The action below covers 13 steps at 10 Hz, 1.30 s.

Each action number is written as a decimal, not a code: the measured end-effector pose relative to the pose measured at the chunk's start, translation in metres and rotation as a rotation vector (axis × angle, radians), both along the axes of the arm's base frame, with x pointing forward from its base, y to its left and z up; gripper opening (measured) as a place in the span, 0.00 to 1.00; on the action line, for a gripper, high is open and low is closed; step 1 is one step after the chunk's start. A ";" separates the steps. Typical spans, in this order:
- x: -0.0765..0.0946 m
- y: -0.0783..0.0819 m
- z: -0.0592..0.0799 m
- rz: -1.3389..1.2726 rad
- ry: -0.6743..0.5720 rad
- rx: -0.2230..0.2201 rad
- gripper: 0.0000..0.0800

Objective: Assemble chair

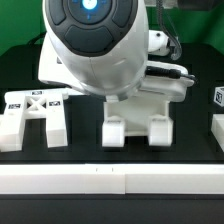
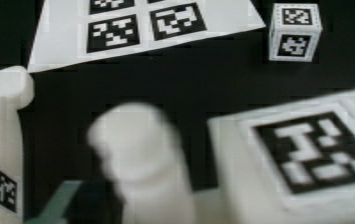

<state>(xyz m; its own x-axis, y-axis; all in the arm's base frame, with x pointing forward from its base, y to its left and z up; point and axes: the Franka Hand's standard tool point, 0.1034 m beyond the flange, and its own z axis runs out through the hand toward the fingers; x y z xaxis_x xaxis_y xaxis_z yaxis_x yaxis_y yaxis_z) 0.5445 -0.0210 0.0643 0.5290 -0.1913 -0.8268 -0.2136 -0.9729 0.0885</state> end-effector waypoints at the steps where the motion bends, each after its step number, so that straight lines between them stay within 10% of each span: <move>1: 0.000 0.000 0.000 -0.001 0.000 0.000 0.69; 11: 0.008 -0.005 0.000 -0.005 -0.032 -0.008 0.81; 13: 0.036 -0.003 0.001 0.011 -0.241 -0.042 0.81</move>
Offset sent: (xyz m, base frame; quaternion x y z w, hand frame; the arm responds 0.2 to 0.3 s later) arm 0.0000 0.0000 0.0000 0.0000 0.0000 0.0000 1.0000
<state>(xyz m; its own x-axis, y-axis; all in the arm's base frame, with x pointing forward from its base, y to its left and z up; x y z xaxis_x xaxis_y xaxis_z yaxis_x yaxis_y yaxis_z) 0.5802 -0.0240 0.0654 0.7122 -0.2156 -0.6681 -0.2224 -0.9720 0.0765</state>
